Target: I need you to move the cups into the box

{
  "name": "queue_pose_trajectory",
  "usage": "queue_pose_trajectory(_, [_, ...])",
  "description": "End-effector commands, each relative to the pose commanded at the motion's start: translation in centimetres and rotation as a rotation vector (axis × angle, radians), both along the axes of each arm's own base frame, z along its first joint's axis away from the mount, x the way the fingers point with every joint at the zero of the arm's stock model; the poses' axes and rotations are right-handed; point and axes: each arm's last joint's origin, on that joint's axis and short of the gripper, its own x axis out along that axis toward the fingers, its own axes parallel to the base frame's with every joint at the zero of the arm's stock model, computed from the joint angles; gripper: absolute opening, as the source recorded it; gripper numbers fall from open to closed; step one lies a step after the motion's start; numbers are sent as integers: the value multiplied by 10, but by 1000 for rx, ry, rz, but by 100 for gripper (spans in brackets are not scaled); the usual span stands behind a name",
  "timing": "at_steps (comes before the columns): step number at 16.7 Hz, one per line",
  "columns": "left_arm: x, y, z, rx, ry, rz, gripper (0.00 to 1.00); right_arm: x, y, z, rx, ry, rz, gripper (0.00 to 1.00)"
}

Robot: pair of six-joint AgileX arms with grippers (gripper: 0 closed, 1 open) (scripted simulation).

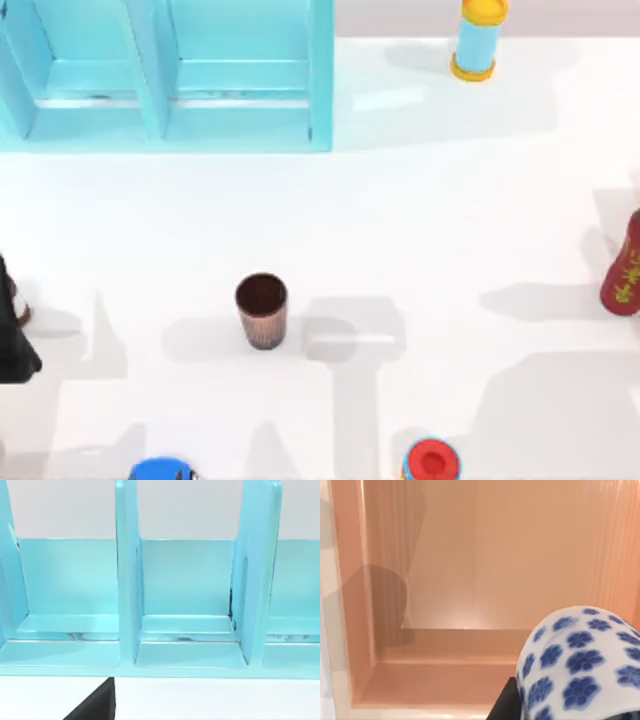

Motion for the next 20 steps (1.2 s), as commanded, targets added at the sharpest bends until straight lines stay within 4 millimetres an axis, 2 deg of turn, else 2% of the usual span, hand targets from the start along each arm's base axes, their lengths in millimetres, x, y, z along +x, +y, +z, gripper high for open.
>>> queue_pose_trajectory(2, [0, 0, 0, 0, 0, 0, 100, -13, -13, -14, 30, 56, -20, 0])
queue_pose_trajectory(4, [0, 0, 0, 0, 0, 0, 100, -18, -17, -20, 47, 84, -28, 0])
queue_pose_trajectory(10, [0, 0, 0, 0, 0, 0, 100, -17, -16, -23, 45, 80, -27, 0])
queue_pose_trajectory(16, [0, 0, 0, 0, 0, 0, 100, -18, -16, -76, 44, 79, -28, 0])
queue_pose_trajectory(18, [0, 0, 0, 0, 0, 0, 100, -19, -16, -85, 47, 83, -28, 0])
queue_pose_trajectory(20, [0, 0, 0, 0, 0, 0, 100, -19, -16, -85, 47, 84, -28, 0])
